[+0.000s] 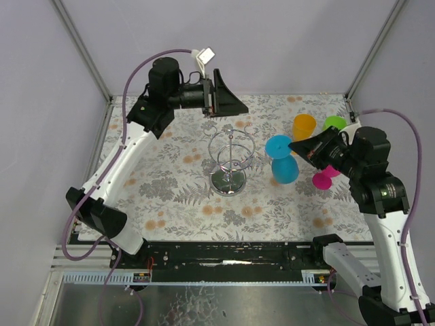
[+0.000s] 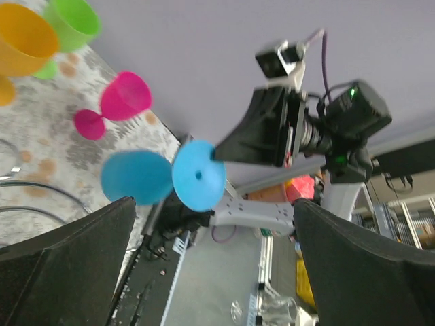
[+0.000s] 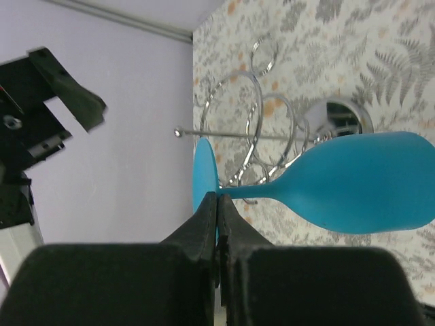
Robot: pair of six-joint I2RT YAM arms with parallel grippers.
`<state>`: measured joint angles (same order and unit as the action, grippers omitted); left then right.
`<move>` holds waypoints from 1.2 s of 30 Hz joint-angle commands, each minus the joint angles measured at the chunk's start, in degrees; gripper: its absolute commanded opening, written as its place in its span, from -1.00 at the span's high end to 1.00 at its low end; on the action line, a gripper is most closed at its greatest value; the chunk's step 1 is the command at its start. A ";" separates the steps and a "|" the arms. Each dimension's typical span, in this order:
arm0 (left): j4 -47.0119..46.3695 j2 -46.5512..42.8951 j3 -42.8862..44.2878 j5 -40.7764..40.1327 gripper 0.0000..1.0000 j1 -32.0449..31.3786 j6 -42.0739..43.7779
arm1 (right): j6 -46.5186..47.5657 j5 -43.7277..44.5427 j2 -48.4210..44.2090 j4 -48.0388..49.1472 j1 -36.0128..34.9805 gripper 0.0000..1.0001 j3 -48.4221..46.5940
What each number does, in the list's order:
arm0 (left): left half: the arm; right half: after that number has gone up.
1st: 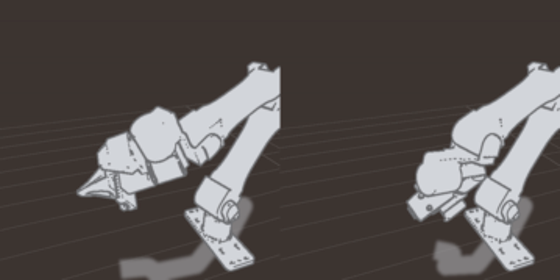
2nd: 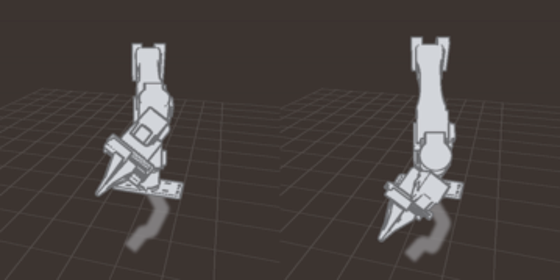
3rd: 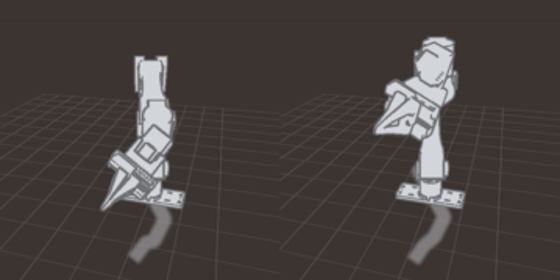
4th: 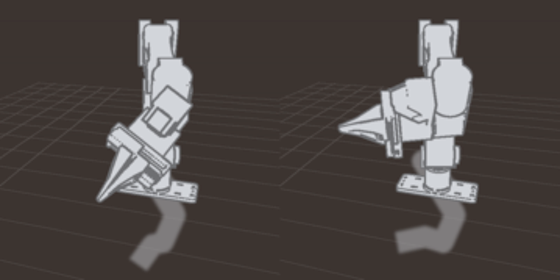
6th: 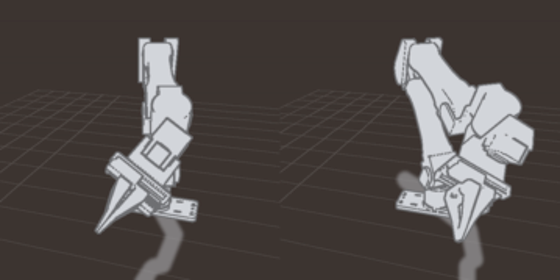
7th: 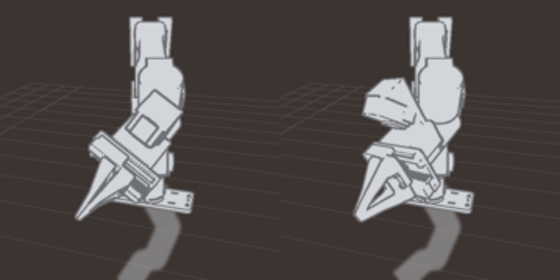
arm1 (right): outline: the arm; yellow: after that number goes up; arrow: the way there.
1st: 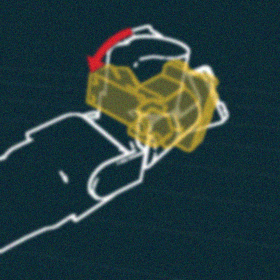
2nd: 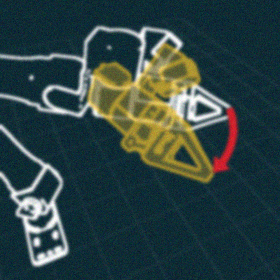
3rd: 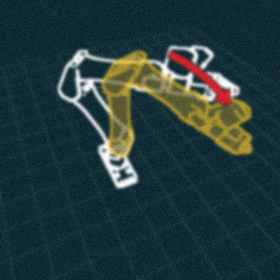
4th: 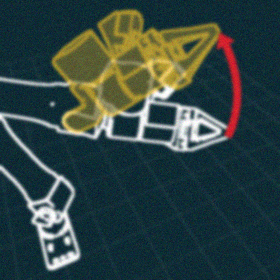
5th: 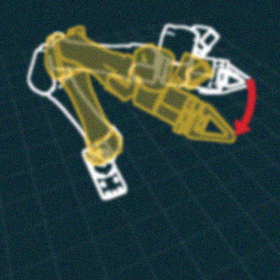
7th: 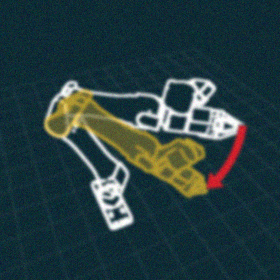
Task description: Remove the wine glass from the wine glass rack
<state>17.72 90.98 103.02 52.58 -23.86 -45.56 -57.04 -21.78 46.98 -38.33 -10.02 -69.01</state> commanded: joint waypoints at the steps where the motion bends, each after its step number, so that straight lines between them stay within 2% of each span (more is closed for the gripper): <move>1: -2.25 -0.75 1.88 3.09 -0.96 -3.06 0.43 | 5.13 5.42 2.24 -1.57 -0.30 1.00 -7.42; 6: -3.64 1.18 2.43 4.18 -0.96 -5.12 -1.51 | 7.87 5.88 2.82 1.67 -0.31 1.00 -10.45; 16: -6.27 5.36 2.66 5.21 -0.96 -10.16 -4.14 | 10.92 1.14 0.22 14.35 -0.26 1.00 -7.72; 25: -9.76 9.32 5.36 5.75 -0.96 -12.31 -7.17 | 12.30 -2.47 -1.30 16.71 -0.35 1.00 -5.66; 36: -17.14 7.88 3.70 11.55 -0.73 -15.15 -13.44 | 11.45 -3.32 -3.20 22.82 -0.28 1.00 0.91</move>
<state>7.55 100.44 106.10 59.46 -37.47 -55.75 -45.63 -23.70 44.62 -22.33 -10.02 -68.64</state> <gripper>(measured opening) 0.880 0.018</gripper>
